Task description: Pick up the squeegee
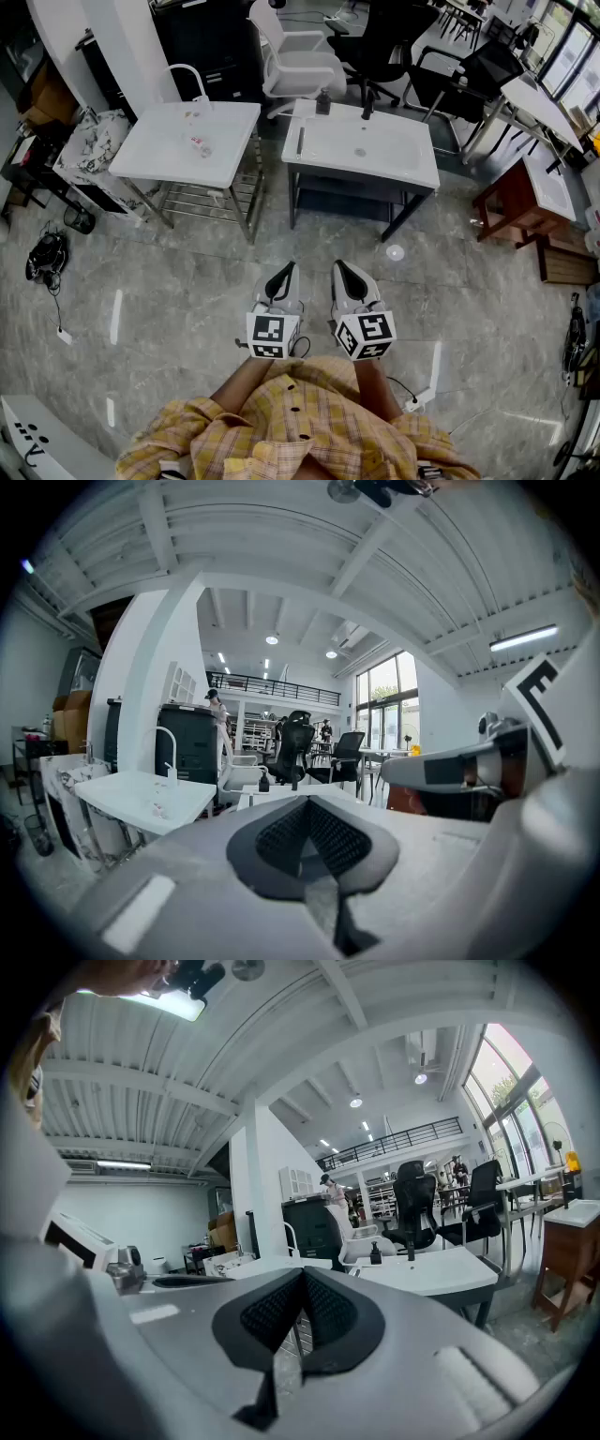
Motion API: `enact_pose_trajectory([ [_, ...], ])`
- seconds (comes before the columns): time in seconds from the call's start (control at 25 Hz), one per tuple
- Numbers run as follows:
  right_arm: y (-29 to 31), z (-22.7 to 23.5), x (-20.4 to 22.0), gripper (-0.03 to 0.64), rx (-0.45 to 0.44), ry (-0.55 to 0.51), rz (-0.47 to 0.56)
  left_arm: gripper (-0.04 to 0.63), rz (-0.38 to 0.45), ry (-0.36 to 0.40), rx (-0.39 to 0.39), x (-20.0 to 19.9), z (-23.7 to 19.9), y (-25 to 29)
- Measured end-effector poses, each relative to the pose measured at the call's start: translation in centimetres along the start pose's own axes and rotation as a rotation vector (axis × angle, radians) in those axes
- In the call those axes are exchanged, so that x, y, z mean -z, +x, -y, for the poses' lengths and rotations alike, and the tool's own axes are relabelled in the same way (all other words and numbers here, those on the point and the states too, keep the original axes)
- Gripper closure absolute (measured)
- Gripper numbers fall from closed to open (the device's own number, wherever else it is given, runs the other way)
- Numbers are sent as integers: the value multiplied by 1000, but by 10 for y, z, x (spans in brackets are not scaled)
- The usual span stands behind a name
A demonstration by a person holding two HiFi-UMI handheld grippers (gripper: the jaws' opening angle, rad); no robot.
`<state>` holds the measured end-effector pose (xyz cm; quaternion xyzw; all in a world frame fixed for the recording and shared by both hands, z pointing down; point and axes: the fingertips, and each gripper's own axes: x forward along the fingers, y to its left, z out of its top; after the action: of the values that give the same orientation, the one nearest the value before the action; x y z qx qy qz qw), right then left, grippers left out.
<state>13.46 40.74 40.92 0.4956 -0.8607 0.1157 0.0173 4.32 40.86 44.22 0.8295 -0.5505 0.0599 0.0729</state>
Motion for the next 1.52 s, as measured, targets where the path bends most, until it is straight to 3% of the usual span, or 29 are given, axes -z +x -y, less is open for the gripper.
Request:
enact_pose_trajectory([
  [0.28, 28, -23, -4, 628, 23, -12, 10, 595, 6, -4, 20, -3, -37, -1],
  [0.6, 71, -53, 1, 627, 66, 45, 26, 595, 27, 6, 77, -8, -91, -2],
  [0.84, 96, -77, 9, 627, 100, 13, -5, 595, -19, -41, 104, 10, -124, -4],
  [1.2, 144, -77, 10, 626, 93, 29, -18, 595, -34, -55, 95, 15, -158, 21],
  [1.52, 216, -35, 6, 626, 93, 76, -17, 596, -53, -42, 116, 5, -189, 94],
])
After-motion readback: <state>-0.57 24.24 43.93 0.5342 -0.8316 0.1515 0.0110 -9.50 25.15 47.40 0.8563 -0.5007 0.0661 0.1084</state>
